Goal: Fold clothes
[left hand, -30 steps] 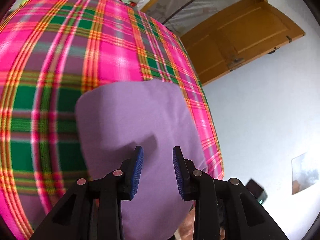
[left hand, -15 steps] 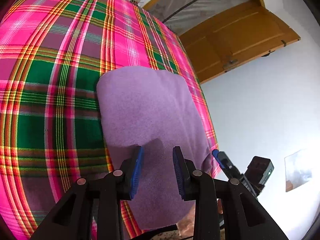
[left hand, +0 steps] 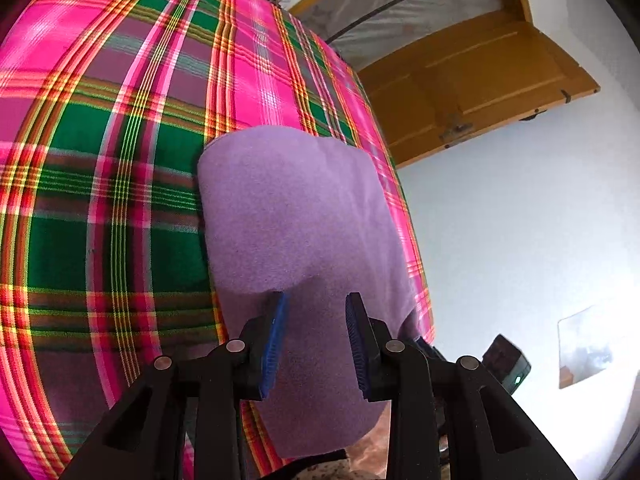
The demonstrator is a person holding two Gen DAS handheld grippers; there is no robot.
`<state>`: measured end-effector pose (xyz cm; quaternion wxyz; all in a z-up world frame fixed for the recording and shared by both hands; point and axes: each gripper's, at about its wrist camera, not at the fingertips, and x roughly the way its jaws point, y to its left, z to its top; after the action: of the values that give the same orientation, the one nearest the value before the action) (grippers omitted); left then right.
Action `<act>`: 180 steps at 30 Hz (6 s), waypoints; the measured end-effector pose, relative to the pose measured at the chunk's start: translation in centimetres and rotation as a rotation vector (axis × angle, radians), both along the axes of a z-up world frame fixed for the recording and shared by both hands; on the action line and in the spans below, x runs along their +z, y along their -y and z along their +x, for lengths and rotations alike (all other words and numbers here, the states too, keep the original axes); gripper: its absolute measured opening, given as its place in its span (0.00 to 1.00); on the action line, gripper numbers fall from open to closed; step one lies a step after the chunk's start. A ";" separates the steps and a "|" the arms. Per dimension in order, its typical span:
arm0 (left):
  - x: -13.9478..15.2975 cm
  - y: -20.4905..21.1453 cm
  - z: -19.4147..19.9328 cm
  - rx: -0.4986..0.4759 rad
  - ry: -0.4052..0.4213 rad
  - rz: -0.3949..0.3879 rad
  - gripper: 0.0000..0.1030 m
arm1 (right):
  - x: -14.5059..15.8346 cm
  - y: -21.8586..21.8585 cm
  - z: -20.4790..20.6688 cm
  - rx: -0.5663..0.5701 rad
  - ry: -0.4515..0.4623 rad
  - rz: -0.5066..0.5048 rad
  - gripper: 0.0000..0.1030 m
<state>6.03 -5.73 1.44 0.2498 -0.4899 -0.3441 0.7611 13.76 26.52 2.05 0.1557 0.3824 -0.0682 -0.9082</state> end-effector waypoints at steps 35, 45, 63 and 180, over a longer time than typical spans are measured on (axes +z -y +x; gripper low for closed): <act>-1.0 -0.1 0.7 0.012 0.014 0.022 0.31 | -0.1 -0.6 1.1 -0.192 -0.127 0.171 0.50; -0.8 -0.1 0.4 0.004 0.018 0.015 0.31 | 1.3 -0.2 1.1 -0.044 -0.055 0.265 0.50; -0.7 -0.1 -0.1 -0.002 0.027 -0.009 0.31 | 2.5 -3.5 -8.1 0.058 0.070 -0.187 0.43; 2.0 -1.9 -3.6 -0.064 -0.179 -0.341 0.38 | 0.7 3.0 -13.0 0.196 -0.007 0.157 0.19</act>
<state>2.44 -3.82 3.49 0.2168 -0.4664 -0.1707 0.8405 0.78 23.52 2.74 0.2137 0.3951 0.0416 -0.8925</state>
